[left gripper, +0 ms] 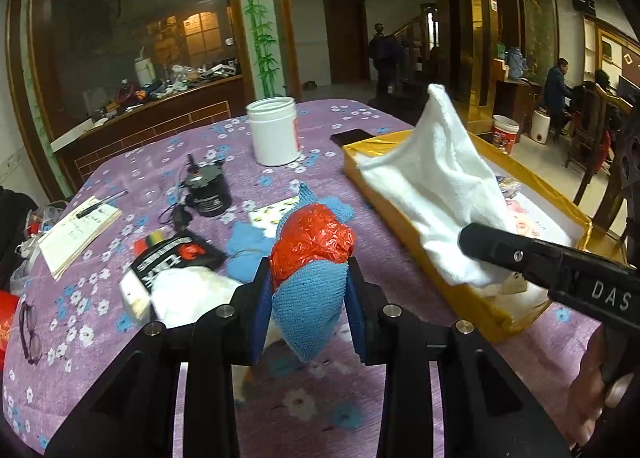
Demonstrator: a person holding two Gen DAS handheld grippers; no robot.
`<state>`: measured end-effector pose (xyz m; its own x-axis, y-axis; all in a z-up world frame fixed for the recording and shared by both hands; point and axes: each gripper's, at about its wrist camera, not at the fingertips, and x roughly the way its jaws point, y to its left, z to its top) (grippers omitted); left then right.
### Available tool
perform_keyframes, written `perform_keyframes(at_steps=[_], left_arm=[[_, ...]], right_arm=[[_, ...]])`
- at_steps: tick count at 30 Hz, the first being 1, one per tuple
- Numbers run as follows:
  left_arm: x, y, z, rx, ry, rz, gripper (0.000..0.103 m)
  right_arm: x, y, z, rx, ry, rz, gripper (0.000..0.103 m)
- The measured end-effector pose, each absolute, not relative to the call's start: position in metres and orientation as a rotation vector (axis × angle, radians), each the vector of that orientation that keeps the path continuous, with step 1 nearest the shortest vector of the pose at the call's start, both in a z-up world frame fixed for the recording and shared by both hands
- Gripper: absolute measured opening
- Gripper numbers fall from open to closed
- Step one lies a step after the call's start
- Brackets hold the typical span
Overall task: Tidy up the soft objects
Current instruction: 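Carry the white cloth and the blue knit item over the yellow tray box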
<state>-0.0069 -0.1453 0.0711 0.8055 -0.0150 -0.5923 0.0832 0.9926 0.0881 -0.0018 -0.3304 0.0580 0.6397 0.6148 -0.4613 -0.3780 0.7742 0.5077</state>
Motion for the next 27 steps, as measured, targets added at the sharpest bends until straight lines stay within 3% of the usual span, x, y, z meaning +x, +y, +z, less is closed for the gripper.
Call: perform_keyframes(at_steps=[16,27], left_arm=[[0.043,-0.218,0.095,0.098,0.684,-0.237,0.031],[0.109,-0.257,0.09,0.022,0.788,-0.317,0.031]], right_arm=[[0.02,-0.442,0.072,0.499,0.62,0.343,0.012],[0.086,-0.475,0.091,0.464,0.669,0.221,0.012]])
